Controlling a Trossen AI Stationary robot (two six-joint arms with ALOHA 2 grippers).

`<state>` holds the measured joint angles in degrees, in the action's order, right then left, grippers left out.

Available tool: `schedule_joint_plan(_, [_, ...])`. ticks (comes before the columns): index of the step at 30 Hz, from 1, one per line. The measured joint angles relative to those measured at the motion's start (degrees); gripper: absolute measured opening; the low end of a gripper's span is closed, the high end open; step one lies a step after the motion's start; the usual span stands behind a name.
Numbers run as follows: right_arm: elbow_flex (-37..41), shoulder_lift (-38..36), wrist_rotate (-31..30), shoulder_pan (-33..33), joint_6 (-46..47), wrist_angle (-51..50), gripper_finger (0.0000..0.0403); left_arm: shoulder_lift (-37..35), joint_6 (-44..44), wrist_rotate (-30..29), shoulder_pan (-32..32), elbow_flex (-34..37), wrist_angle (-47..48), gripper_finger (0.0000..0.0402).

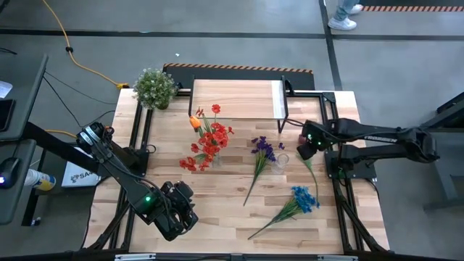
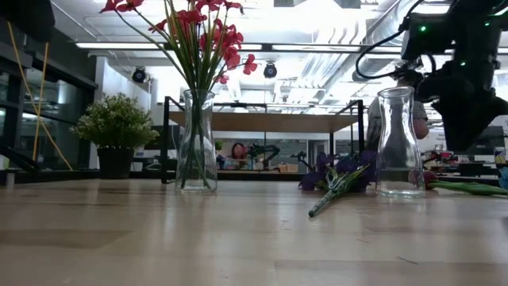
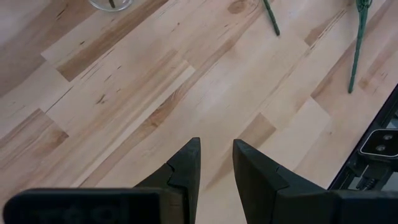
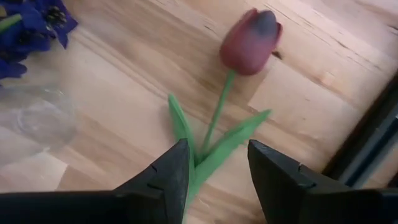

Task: Pick and place flowers into a vace then onto a shelf
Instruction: Put the red tulip into the right transparent vase

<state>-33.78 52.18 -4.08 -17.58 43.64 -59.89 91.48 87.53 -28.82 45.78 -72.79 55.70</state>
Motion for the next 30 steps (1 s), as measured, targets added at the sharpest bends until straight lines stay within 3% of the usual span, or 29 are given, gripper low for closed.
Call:
schedule_joint_plan(9, [0.0,4.4,-1.8,0.0,-0.1,3.7,0.0168,0.0,0.0,0.1,0.0,0.0,0.0,0.0129])
schedule_joint_plan(23, [0.2,4.4,-0.6,0.0,2.7,3.6,0.0169,0.0,-0.3,1.5,0.0,0.0,1.1,0.0129])
schedule_joint_plan(30, [8.3,1.9,3.9,0.0,4.6,7.5,0.0164,0.0,-0.3,1.5,0.0,0.0,1.5,0.0129])
